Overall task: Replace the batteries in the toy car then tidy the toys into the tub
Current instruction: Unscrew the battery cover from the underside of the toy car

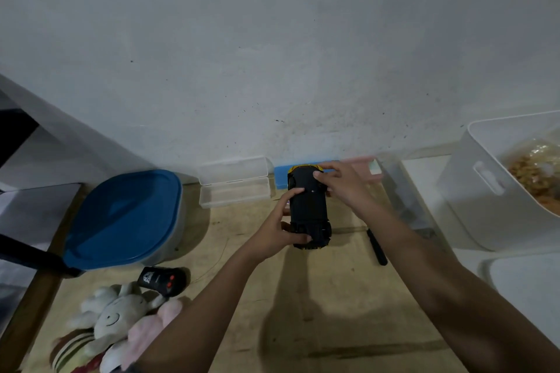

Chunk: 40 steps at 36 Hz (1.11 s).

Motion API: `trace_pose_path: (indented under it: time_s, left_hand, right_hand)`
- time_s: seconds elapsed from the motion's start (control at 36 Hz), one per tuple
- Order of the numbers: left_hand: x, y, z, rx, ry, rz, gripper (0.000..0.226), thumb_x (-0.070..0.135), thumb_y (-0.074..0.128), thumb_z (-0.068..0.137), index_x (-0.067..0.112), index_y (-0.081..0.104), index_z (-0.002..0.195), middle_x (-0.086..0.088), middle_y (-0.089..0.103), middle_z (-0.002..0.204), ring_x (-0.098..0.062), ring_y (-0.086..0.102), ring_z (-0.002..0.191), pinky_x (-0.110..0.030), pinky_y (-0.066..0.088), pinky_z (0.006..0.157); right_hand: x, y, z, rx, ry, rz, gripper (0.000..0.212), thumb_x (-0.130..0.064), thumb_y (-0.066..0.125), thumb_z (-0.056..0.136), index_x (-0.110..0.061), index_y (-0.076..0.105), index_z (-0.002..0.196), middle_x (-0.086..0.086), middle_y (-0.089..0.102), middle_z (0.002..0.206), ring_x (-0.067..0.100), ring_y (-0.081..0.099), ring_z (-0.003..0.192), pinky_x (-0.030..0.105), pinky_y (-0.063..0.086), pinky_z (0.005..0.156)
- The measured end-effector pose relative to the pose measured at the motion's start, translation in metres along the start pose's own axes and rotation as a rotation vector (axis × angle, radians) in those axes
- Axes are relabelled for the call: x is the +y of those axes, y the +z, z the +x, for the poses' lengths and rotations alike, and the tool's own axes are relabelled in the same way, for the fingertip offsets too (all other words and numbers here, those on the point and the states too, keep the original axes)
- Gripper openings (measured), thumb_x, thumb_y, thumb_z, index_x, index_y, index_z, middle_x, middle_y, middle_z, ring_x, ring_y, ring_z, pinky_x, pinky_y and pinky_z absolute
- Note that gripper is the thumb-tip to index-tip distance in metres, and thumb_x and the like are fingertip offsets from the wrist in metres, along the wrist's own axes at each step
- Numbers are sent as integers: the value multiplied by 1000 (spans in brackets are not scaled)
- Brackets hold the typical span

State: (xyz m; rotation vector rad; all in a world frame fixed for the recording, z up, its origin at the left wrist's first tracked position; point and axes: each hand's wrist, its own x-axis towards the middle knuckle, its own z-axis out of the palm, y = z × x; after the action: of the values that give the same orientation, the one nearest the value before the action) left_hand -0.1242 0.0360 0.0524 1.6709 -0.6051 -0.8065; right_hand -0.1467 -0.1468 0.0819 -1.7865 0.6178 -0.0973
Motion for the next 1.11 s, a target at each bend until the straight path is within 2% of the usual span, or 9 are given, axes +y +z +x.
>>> trace_pose_path:
  time_s: [0.08,0.17,0.28,0.42,0.53,0.67,0.81,0.89,1.11]
  left_hand:
    - [-6,-5,1,16,-17,-2,86,-11,72,71,37,34,132,-7,44,129,-10,50,104,-17,50,66]
    - [-10,-10,0,29,-39,1,85,-10,72,72,37,33,132,-8,44,127,-10,50,102,-16,50,65]
    - [-11,-13,0,57,-47,4,84,-10,71,74,36,31,132,-1,46,119,-7,50,99,-15,51,63]
    - [-7,-15,4,74,-40,-28,83,-8,71,75,34,31,134,-4,46,121,-7,54,100,-21,55,66]
    - [0,-16,7,89,-24,-20,83,-9,71,74,35,32,134,-2,44,126,-7,51,103,-16,52,64]
    - [14,-27,9,134,6,-1,82,-10,70,74,39,33,130,-3,43,128,-13,50,105,-16,52,65]
    - [35,-42,11,214,37,-14,83,-14,67,73,36,36,131,-8,44,124,-12,57,89,-18,53,60]
    - [48,-51,12,258,64,-19,81,-16,66,73,34,36,130,-9,44,121,-15,57,86,-19,52,56]
    - [69,-71,16,356,137,-18,79,-20,63,71,30,36,126,-7,47,116,-11,53,96,-19,52,54]
  right_hand:
    - [13,-12,-2,43,31,98,20,-19,56,92,-9,61,108,5,59,101,19,57,94,37,50,83]
    - [49,-30,-2,156,32,-30,2,-19,56,90,-19,59,90,-2,59,90,21,58,94,32,47,79]
    - [106,-49,-10,210,172,-456,23,-29,63,85,-14,48,93,13,55,104,31,56,98,38,47,83]
    - [139,-42,-27,80,270,-834,32,-30,67,80,-12,40,86,12,55,102,29,57,91,32,44,65]
    - [146,-30,-28,112,235,-772,18,-14,51,92,-11,34,88,19,54,105,35,55,94,34,39,65]
    - [118,-34,-14,313,26,-582,11,-8,52,90,0,49,97,23,53,101,37,56,88,38,44,70]
    - [25,-38,-8,300,-207,18,8,-10,56,91,-17,55,94,6,61,83,8,59,59,17,46,50]
    - [-25,-32,-9,266,-361,188,13,-9,67,83,-20,64,87,1,65,79,3,59,55,16,47,50]
    - [-83,2,4,146,-613,83,14,0,73,74,-8,72,86,6,68,83,7,65,76,13,51,72]
